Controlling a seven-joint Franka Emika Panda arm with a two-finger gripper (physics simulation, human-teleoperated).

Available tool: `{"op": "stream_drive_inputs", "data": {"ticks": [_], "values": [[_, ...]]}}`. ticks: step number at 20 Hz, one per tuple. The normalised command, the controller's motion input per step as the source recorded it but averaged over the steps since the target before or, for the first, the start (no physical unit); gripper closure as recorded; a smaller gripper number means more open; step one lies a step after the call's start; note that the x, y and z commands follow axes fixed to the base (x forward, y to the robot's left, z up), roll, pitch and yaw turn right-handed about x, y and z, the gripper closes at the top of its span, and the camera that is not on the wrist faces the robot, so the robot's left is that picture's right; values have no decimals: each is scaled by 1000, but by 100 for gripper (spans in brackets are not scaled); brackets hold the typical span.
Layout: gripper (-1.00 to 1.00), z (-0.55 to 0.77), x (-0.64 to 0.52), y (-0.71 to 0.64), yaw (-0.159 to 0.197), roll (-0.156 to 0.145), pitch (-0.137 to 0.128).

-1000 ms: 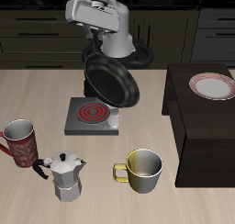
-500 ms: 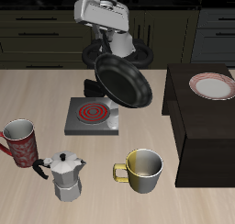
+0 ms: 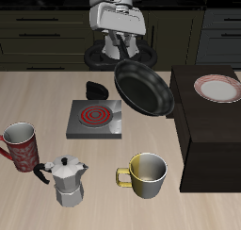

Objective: Place the frying pan on the top layer of the shelf and turn off the stove

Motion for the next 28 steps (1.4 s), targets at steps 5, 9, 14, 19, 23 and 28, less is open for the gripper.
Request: {"op": "stream_drive_inputs", "data": {"ticks": [5, 9, 14, 19, 23, 28], "values": [[100, -97, 76, 181, 9, 32, 17], [100, -196, 101, 187, 2, 23, 26], [100, -124, 48, 141, -5, 25, 18], [100, -77, 12, 130, -4, 20, 5], [100, -123, 66, 230, 18, 46, 10], [100, -133, 49, 200, 19, 44, 4]]}}
